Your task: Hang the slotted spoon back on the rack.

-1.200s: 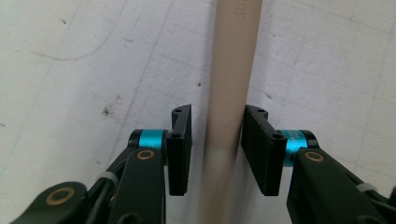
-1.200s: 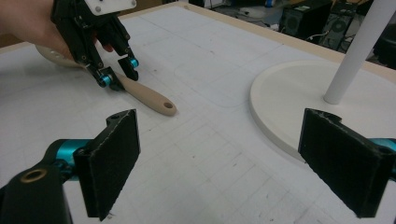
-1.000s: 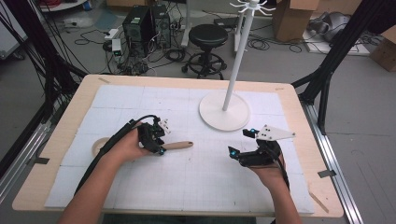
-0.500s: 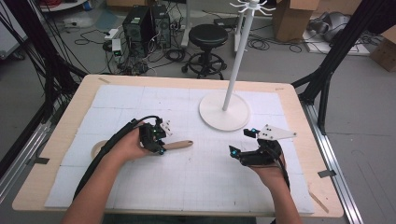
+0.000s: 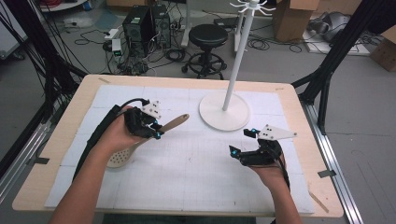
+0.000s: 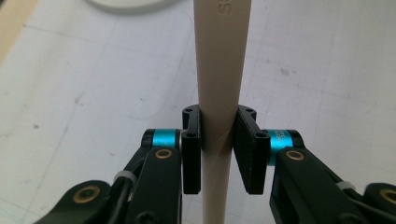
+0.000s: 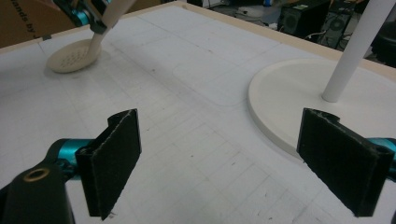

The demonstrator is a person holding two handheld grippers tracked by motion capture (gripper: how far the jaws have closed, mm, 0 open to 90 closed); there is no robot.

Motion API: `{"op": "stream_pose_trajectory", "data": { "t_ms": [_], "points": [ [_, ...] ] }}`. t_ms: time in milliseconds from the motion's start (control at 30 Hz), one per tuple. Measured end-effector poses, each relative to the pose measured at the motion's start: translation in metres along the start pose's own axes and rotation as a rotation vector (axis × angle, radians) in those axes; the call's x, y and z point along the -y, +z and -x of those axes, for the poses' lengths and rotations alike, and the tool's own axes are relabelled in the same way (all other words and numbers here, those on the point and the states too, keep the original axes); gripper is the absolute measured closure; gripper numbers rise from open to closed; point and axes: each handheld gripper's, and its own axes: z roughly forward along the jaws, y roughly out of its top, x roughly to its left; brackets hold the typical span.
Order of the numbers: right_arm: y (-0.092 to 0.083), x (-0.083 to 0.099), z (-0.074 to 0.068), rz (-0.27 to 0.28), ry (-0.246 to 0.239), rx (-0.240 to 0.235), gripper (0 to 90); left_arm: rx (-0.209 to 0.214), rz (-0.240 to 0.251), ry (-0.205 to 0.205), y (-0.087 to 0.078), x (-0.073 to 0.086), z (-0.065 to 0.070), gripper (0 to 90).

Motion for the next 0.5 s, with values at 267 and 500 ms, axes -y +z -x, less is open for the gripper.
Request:
{"op": "stream_pose_trajectory", "data": {
  "t_ms": [267,500],
  "points": [
    [0.000,0.000,0.001,0.002,0.003,0.000,12.5,0.011,0.112,-0.033,-0.034,-0.017,-0.015,74.0],
    [-0.001,0.000,0.000,0.003,0.004,-0.003,12.5,0.054,0.204,-0.043,-0.057,-0.035,-0.023,73.9]
  ]
}}
